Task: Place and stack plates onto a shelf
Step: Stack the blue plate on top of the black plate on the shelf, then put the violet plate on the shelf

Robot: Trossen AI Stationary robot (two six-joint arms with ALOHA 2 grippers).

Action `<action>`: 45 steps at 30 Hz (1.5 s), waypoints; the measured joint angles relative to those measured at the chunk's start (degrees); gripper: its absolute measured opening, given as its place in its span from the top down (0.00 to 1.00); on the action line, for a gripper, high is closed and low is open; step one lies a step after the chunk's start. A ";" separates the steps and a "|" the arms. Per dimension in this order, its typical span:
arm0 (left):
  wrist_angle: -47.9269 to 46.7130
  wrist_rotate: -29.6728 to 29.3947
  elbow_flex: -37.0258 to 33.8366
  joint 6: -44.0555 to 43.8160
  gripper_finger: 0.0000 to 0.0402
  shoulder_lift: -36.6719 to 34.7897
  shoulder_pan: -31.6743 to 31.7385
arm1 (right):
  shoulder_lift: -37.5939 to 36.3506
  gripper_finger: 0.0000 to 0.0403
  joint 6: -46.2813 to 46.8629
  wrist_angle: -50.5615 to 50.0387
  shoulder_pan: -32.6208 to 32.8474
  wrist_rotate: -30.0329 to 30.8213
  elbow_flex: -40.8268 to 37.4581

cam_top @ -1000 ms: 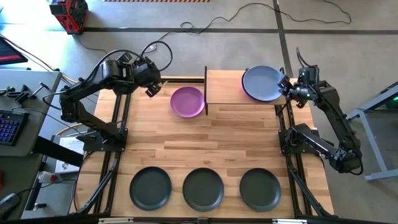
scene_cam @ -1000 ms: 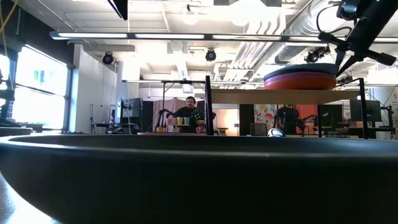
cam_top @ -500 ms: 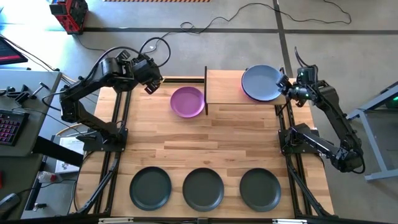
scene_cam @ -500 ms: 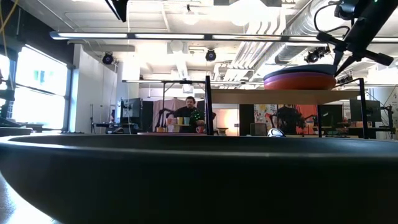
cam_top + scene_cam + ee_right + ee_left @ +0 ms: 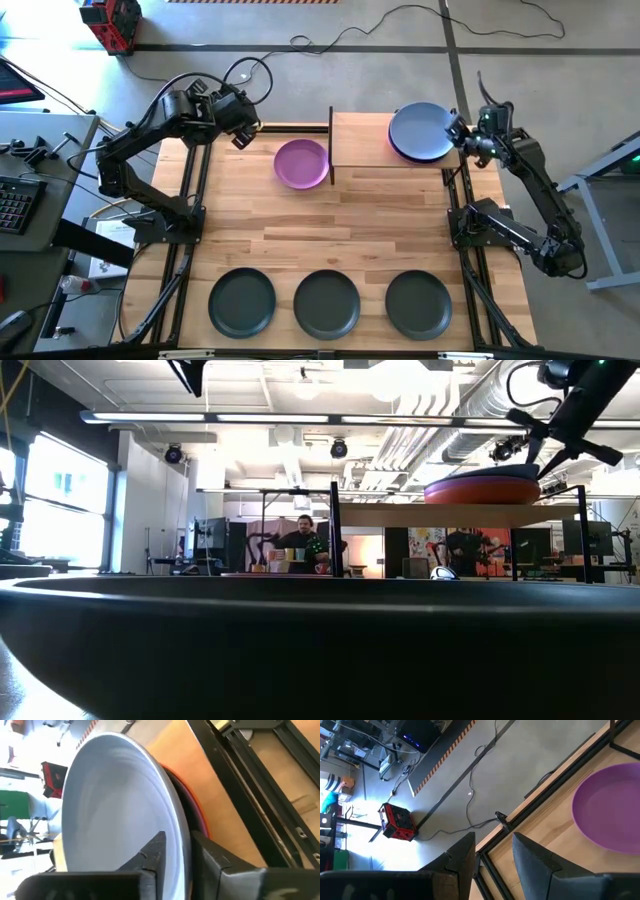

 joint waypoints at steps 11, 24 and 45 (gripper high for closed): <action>0.00 0.00 0.00 0.00 0.70 0.00 0.00 | -1.44 0.77 -0.31 -0.05 0.00 -2.67 0.00; 0.00 0.00 0.00 -0.08 0.70 0.00 0.00 | -6.05 0.77 1.08 -4.50 0.00 -2.60 0.00; 0.04 0.47 0.00 -0.55 0.70 0.00 0.00 | -7.85 0.77 -0.44 -4.76 -0.02 -3.13 0.00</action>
